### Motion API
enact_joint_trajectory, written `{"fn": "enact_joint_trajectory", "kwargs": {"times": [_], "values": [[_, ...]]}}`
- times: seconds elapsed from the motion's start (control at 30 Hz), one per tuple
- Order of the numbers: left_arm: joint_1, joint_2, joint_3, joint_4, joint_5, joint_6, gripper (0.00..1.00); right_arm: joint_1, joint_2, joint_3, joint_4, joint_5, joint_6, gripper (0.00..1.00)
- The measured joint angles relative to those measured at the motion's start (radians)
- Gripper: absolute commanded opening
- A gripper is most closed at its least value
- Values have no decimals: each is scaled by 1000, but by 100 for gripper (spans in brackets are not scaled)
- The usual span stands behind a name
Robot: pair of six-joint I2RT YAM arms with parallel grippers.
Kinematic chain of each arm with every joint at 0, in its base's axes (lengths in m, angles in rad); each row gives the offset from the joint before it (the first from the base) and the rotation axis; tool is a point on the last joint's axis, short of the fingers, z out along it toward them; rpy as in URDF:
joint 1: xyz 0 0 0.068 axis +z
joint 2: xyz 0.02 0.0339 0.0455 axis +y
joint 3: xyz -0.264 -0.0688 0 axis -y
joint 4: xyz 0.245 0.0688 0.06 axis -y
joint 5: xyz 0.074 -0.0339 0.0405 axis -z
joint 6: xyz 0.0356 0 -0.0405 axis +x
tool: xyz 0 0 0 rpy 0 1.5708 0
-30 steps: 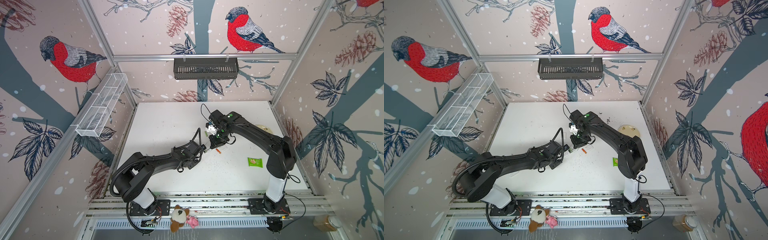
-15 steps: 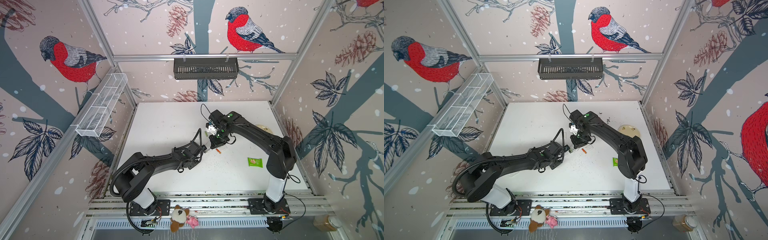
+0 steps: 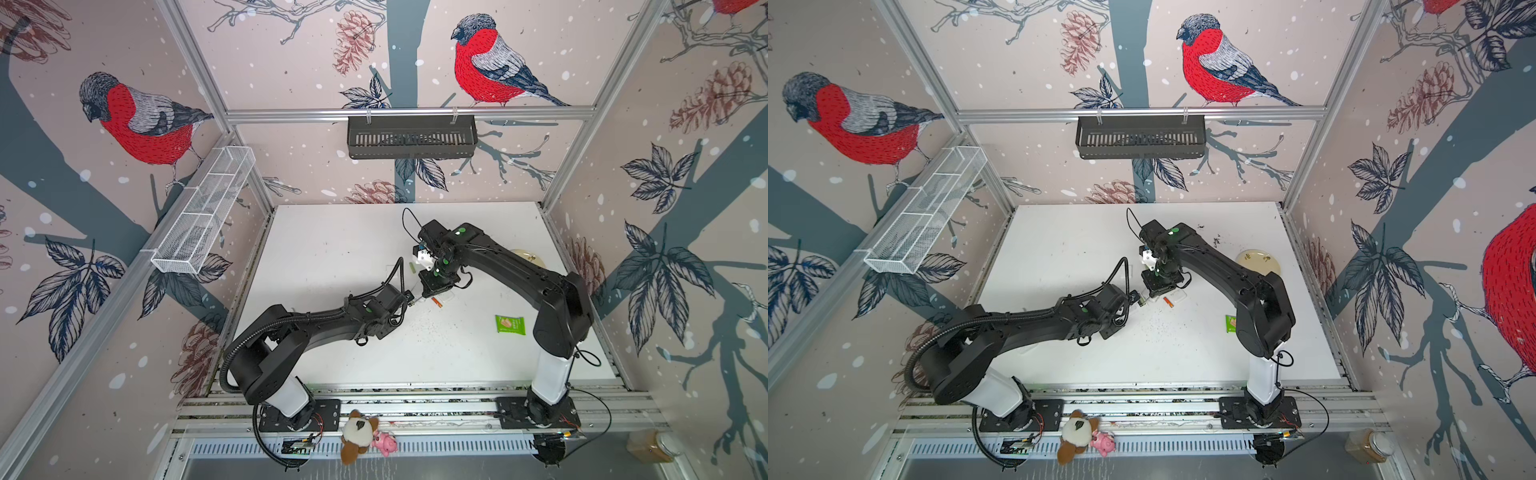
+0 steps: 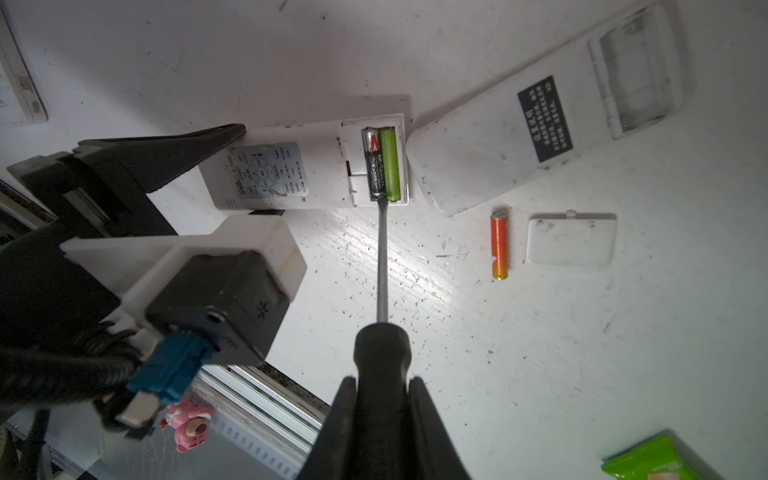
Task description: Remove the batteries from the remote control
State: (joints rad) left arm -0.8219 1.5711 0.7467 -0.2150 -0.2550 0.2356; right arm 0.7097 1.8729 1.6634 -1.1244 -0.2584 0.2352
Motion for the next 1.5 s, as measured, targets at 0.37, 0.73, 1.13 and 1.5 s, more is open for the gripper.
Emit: {"fn": "enact_joint_trajectory", "kwargs": {"times": [0.37,0.73,1.13,1.5], "values": [[-5,14,16,-12,-6,0,13,7,-8,-33,17,-2,0,0],[-4,16,32,-29,16,-5,9,7,-137,-256,203,-21,23,1],[37,15,52,24,188,-4,8,-13,-339,-608,566,-102,60,1],[108,-90,-14,-43,240,-29,54,-32,-326,-599,560,-130,78,0]]}}
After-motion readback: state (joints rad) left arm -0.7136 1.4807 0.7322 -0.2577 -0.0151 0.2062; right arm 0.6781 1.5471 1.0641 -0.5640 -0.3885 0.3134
